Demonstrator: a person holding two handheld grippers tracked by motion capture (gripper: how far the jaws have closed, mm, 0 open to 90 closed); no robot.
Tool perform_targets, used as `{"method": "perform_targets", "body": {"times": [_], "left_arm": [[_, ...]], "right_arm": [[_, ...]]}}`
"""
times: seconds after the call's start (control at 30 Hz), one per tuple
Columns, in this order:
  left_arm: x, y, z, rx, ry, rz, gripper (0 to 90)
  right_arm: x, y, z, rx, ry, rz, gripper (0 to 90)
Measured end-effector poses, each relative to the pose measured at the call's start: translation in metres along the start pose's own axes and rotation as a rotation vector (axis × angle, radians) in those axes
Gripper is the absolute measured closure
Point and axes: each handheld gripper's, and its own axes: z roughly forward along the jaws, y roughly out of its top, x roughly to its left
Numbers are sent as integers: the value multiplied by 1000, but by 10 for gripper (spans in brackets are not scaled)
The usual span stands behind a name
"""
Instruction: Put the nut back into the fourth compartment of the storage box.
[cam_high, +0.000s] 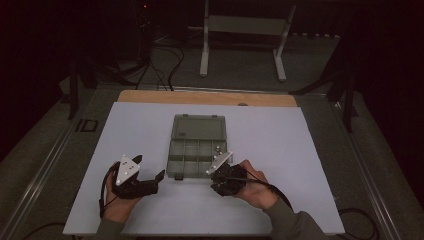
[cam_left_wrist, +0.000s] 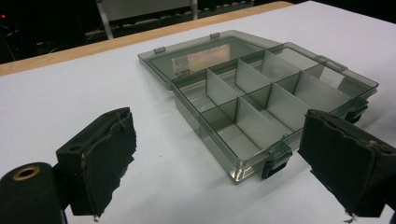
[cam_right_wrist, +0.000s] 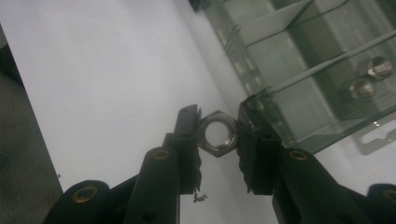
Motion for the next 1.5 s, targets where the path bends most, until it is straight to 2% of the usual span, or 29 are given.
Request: {"method": "perform_targets", "body": {"times": [0.57, 1.27, 1.5], "left_arm": [[0, 1, 3, 2, -8, 7, 106], [0, 0, 1, 0, -2, -1, 106], [0, 0, 1, 0, -1, 1, 106]], "right_arm": [[-19, 19, -22, -48, -41, 26, 700], [-45, 41, -31, -106, -80, 79, 700], [-58, 47, -32, -115, -93, 105, 700]]}}
